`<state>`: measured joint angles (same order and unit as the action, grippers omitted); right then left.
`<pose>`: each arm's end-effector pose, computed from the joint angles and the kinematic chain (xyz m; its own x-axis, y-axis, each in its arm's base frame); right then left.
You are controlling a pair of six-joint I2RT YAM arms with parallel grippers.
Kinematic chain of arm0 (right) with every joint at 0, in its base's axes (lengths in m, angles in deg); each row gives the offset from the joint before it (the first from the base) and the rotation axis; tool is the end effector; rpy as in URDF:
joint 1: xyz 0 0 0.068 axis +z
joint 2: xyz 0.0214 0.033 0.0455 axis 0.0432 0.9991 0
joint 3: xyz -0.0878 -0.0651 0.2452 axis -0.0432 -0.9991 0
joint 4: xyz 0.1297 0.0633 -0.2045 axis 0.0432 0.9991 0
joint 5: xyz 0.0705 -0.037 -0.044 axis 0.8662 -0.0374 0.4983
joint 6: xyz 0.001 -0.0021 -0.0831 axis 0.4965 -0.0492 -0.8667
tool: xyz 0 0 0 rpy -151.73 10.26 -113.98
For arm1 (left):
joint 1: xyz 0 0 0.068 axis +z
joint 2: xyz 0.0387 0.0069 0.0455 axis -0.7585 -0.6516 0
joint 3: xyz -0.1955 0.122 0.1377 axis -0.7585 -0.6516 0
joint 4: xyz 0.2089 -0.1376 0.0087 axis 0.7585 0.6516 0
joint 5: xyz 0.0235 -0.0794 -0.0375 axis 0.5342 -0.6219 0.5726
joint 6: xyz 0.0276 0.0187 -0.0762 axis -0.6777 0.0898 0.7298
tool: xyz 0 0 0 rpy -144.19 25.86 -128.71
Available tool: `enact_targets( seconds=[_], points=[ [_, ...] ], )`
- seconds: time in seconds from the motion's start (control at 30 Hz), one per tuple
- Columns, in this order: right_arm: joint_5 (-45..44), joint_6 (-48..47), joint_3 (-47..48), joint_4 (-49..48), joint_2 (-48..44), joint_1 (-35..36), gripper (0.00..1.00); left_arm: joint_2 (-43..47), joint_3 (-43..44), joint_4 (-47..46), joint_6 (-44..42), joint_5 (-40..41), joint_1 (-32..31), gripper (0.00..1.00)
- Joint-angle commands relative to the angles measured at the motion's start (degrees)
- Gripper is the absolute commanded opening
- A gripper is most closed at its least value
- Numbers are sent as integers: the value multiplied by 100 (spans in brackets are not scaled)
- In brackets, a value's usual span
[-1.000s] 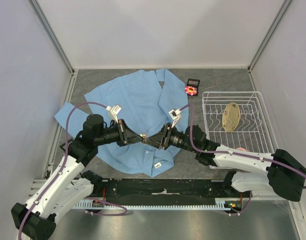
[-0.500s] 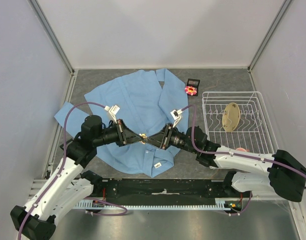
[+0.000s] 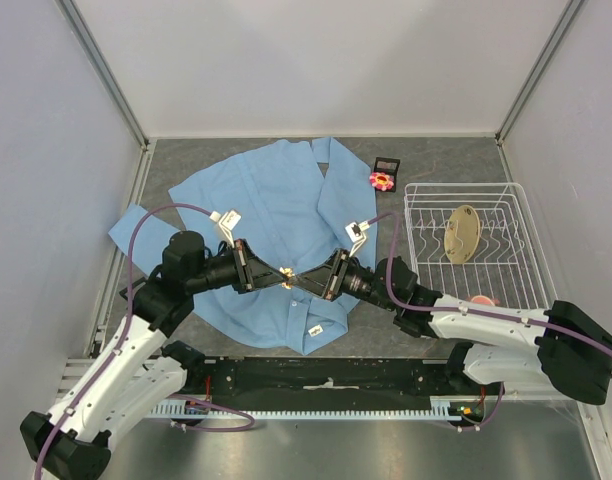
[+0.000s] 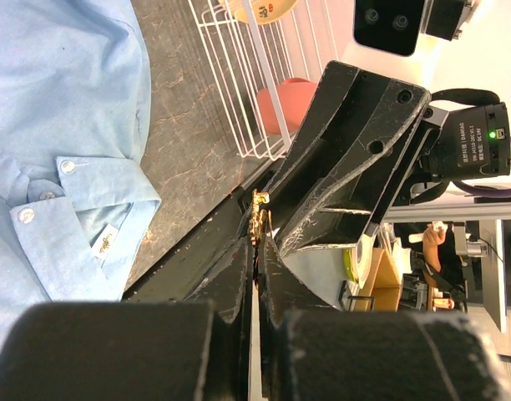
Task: Remove the brooch from the garment
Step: Close the brooch.
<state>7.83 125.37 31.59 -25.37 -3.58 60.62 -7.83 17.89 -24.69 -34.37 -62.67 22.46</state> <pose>0.1451 0.2484 0.2600 -0.7712 0.3740 -0.5151 -0.4672 0.2169 0.8571 0.1423 -0.1195 0.2842 -0.8485 -0.2592 -0.4613 0.3253 0.4322 -0.8411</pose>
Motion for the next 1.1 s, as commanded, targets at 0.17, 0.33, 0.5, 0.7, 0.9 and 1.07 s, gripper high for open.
enact_targets(
  seconds=[0.17, 0.33, 0.5, 0.7, 0.9, 1.07],
  points=[
    [-791, 107, -174, 36, -150, -58, 21, 200, 32, -77, -340, 15, -2, 2],
    [-896, 125, -104, 211, -159, -41, 17, 217, 76, -77, -401, 50, -11, 2],
    [-949, 134, -16, 317, -80, 3, 16, 244, 93, -77, -419, 86, -20, 2],
    [-1318, 37, 177, 791, -27, 188, 17, 217, 216, 81, -472, 226, -81, 2],
    [-2038, 28, 133, 871, -106, 548, 17, 305, 173, 107, -358, 437, -143, 2],
    [-2408, -139, 230, 792, -18, 785, 17, 463, 67, 99, -103, 717, -204, 2]
  ],
)
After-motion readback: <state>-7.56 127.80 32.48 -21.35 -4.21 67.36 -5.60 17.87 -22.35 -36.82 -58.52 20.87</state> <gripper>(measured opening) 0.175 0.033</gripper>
